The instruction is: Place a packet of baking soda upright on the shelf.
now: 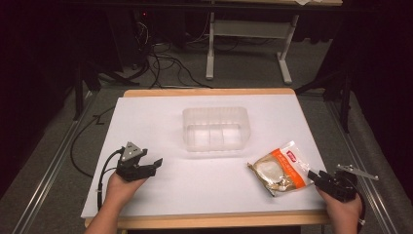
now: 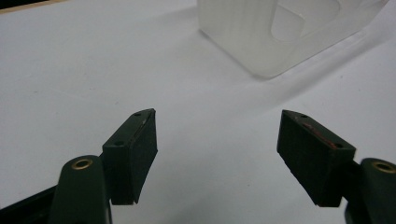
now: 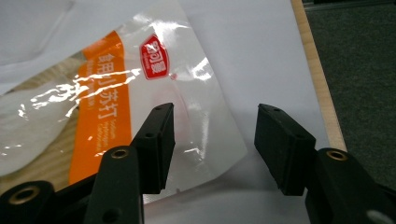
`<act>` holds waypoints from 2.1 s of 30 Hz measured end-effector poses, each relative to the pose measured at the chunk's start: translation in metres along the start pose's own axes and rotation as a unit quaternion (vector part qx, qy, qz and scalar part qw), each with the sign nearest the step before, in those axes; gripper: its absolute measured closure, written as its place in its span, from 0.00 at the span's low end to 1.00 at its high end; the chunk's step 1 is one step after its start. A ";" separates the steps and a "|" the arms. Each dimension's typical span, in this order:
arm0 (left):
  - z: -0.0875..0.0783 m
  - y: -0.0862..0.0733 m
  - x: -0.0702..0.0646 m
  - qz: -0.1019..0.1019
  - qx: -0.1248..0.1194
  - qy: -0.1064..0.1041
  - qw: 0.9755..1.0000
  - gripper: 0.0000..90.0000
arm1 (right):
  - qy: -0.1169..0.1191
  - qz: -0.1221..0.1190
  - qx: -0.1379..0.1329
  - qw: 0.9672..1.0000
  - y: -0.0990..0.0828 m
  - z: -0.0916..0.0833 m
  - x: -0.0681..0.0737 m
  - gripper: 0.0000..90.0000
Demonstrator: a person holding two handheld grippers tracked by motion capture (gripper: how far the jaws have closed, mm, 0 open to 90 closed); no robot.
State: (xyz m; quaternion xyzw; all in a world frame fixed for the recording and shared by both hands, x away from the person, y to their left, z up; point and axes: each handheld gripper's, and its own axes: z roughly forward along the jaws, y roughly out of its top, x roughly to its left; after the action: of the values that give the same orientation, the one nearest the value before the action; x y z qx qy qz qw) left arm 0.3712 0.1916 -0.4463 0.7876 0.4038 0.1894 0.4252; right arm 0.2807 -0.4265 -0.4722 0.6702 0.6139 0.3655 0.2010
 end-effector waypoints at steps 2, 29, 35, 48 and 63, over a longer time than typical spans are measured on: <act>0.001 0.000 0.000 0.001 0.004 0.000 1.000 0.32 | 0.005 0.005 0.001 1.000 0.000 0.001 -0.001 0.57; 0.002 -0.001 -0.005 0.012 0.009 -0.001 1.000 0.32 | 0.031 -0.017 -0.045 0.998 0.006 -0.014 0.008 0.96; 0.003 -0.001 -0.005 0.011 0.008 -0.003 1.000 0.32 | 0.029 -0.028 -0.069 0.997 0.009 -0.020 0.014 1.00; 0.004 0.000 -0.004 0.020 -0.004 -0.001 1.000 0.32 | 0.075 -0.070 -0.146 0.984 0.030 -0.049 0.048 1.00; -0.001 0.001 -0.004 0.018 -0.021 -0.002 1.000 0.32 | 0.074 -0.122 -0.193 0.971 0.068 -0.069 0.091 1.00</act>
State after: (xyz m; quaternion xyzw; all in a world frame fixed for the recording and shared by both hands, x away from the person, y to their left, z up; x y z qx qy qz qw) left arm 0.3687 0.1890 -0.4444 0.7862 0.3845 0.2040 0.4387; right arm 0.2746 -0.3622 -0.3562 0.5100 0.6219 0.4985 0.3235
